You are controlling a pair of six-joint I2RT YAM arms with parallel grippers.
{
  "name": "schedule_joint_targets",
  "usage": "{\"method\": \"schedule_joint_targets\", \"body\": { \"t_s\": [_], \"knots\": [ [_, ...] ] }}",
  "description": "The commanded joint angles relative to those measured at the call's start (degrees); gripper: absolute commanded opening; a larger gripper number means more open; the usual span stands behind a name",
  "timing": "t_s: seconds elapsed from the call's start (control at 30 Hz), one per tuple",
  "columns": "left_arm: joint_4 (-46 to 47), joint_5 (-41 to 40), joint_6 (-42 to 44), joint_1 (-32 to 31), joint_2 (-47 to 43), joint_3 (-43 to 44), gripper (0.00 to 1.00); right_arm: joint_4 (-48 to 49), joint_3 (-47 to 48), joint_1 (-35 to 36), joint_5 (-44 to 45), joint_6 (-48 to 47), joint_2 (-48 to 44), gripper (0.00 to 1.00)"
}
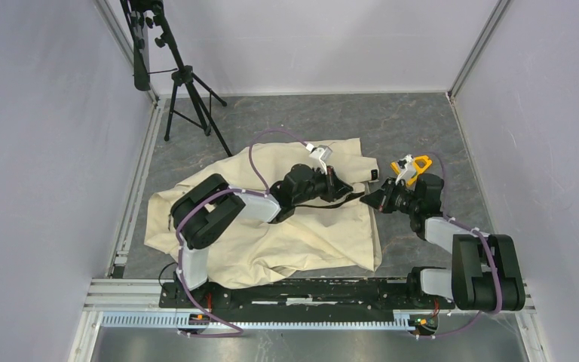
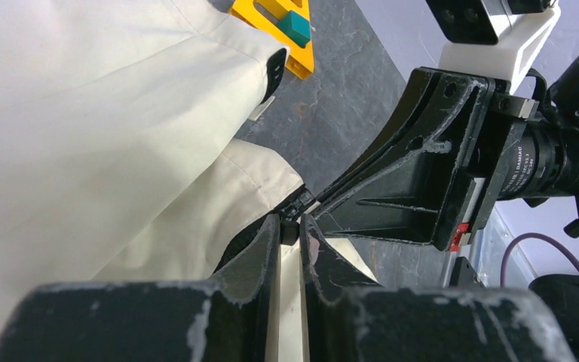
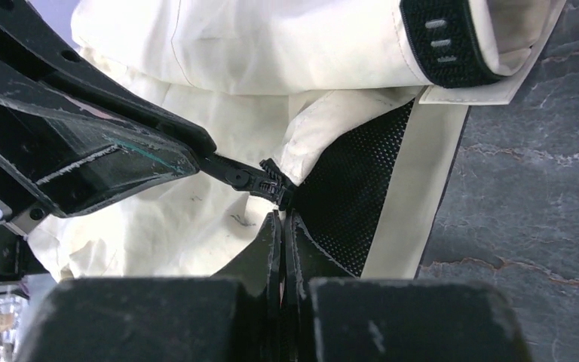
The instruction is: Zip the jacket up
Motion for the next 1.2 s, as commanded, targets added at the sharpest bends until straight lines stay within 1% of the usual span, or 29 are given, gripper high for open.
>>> {"method": "schedule_joint_targets", "body": {
  "t_s": [0.0,0.07,0.1,0.13,0.17,0.2,0.27,0.33,0.47,0.57,0.6,0.67,0.7,0.77,0.83,0.9,0.97,1.03,1.1,1.17],
  "knots": [
    [0.56,-3.45,-2.39,-1.84,0.15,0.89,0.02,15.68,-3.51,0.11,1.08,8.08,0.42,0.00],
    [-0.15,-9.48,-2.43,-2.89,-1.39,-1.75,0.02,26.02,-8.77,-0.24,5.73,13.84,-1.26,0.00],
    [0.43,-14.21,-2.85,-3.52,-2.47,-3.97,0.02,30.69,-11.60,-0.40,8.82,16.40,-2.30,0.00],
    [1.69,-18.15,-3.29,-4.20,-3.16,-6.25,0.02,32.64,-13.58,-0.52,10.84,18.26,-2.95,0.00],
    [3.28,-20.43,-3.18,-5.03,-3.77,-7.94,0.02,35.67,-15.26,-0.76,12.13,20.56,-3.21,0.00],
    [5.17,-23.04,-2.88,-6.04,-4.14,-9.62,0.02,42.00,-17.55,-0.94,12.72,23.94,-2.91,0.00],
    [6.55,-26.02,-2.55,-7.41,-4.54,-11.18,0.02,48.95,-20.72,-1.10,13.73,27.51,-1.89,0.00],
    [7.41,-27.11,-2.04,-7.94,-4.92,-12.17,0.02,52.52,-21.79,-1.40,13.80,28.30,-0.66,0.00],
    [7.27,-28.16,0.50,-7.91,-7.47,-13.60,0.02,58.27,-22.46,-3.37,9.92,29.41,2.40,0.00],
    [4.35,-27.62,0.93,-7.75,-9.54,-13.49,0.02,55.46,-21.58,-4.30,7.59,27.06,2.99,0.00],
    [4.38,-25.62,0.94,-7.44,-10.10,-13.55,0.02,54.21,-20.21,-4.23,5.35,25.85,3.61,0.00],
    [1.60,-20.40,-0.65,-6.04,-11.31,-12.76,0.02,53.58,-18.83,-4.22,2.40,24.77,4.39,0.00],
    [0.49,-18.15,-1.26,-5.42,-11.89,-12.34,0.02,51.54,-18.78,-4.22,1.94,23.63,4.10,0.00],
    [-1.36,-10.15,-2.59,-3.78,-12.68,-11.02,0.04,48.63,-18.71,-3.95,1.49,21.58,2.96,0.00],
    [-3.92,-3.97,-4.12,-2.07,-12.68,-9.37,0.07,47.10,-17.91,-3.95,1.42,20.56,1.67,0.00],
    [-8.27,0.74,-4.18,-1.23,-12.24,-6.87,0.04,45.18,-16.49,-3.79,1.29,19.67,0.58,0.00],
    [-10.94,2.81,-2.79,-1.10,-11.92,-5.29,0.02,43.47,-15.86,-3.60,1.13,18.79,-0.24,0.00],
    [-13.71,2.15,-1.98,-1.05,-11.86,-4.61,0.02,42.23,-15.71,-3.51,1.49,18.39,-1.07,0.00],
    [-18.55,-3.34,-0.47,-1.05,-13.00,-4.59,0.02,40.74,-15.65,-3.51,2.26,17.80,-1.86,0.00],
    [-24.08,-10.87,-0.04,-0.67,-14.95,-5.33,0.02,40.02,-15.71,-3.66,3.66,18.08,-2.60,0.00]
  ]
}}
